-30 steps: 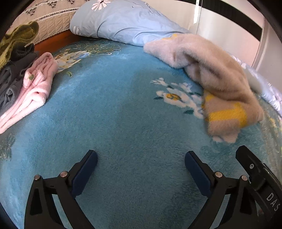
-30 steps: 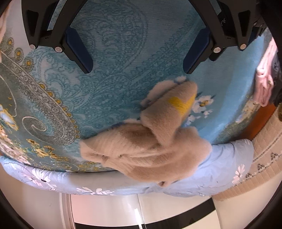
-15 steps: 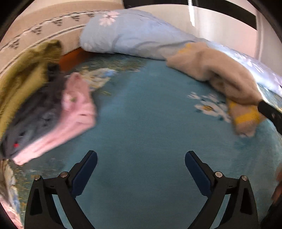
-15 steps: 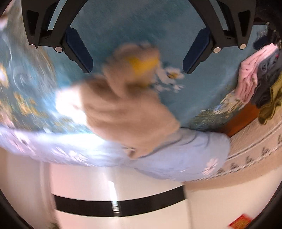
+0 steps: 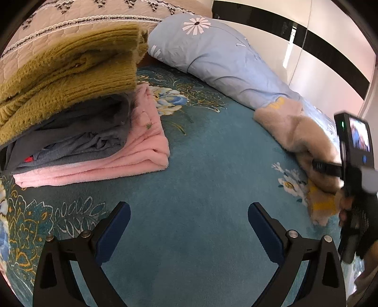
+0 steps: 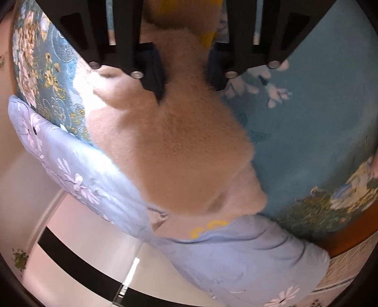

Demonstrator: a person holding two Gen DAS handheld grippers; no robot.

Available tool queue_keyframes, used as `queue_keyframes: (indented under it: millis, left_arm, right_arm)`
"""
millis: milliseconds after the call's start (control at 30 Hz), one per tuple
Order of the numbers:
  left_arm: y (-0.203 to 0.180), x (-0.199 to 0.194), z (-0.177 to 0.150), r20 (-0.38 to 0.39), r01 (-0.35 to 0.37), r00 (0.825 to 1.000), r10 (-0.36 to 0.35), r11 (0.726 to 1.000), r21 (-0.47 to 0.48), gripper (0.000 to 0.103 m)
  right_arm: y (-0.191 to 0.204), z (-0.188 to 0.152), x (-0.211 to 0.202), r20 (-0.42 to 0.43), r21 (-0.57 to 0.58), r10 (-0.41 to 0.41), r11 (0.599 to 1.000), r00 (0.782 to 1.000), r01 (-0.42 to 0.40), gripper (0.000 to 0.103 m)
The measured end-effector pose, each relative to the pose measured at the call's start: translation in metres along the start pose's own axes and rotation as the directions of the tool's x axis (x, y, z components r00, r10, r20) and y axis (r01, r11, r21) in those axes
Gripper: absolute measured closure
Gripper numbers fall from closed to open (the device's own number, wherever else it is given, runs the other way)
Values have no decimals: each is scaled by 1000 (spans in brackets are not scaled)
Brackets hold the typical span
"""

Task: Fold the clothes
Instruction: 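Grasp the beige sweater with the right gripper and lift it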

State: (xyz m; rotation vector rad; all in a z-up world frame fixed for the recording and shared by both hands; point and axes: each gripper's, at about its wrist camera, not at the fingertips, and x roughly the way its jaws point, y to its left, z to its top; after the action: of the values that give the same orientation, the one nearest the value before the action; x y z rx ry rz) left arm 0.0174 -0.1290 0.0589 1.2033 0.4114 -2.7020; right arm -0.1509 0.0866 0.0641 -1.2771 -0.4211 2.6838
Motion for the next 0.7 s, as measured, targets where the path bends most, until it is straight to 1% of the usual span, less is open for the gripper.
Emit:
queue_keyframes:
  millis: [67, 167, 233, 333, 433, 500, 600, 633, 700]
  left_arm:
    - [2, -6, -4, 21, 16, 1000, -16, 1000, -7, 3]
    - [4, -11, -12, 5, 100, 995, -100, 994, -51, 3]
    - [3, -16, -16, 6, 177, 984, -177, 981, -79, 3]
    - [-4, -27, -24, 13, 245, 969, -245, 966, -78, 3]
    - [-9, -37, -38, 1, 314, 949, -315, 946, -79, 3]
    - [-8, -41, -47, -6, 359, 932, -362, 927, -109, 3]
    - [0, -54, -60, 7, 423, 904, -427, 894, -147, 3]
    - [3, -59, -64, 15, 436, 898, -439, 887, -154, 3]
    - [9, -73, -69, 30, 422, 906, -422, 895, -146, 3]
  right_arm:
    - [-15, 6, -17, 34, 43, 12, 999, 999, -13, 82]
    - [-45, 11, -48, 95, 92, 10, 996, 995, -19, 85]
    - [-69, 10, -74, 136, 112, 17, 993, 991, -33, 86]
    - [-95, 6, -110, 192, 122, 26, 991, 981, -50, 86]
    - [-123, -9, -150, 249, 146, 50, 985, 967, -88, 86]
    - [-137, -26, -181, 286, 133, 79, 984, 955, -121, 86]
    - [-136, -49, -215, 309, 74, 128, 985, 942, -158, 87]
    - [-134, -57, -224, 311, 51, 147, 984, 939, -171, 87]
    - [-125, -74, -237, 304, 17, 193, 978, 933, -208, 87]
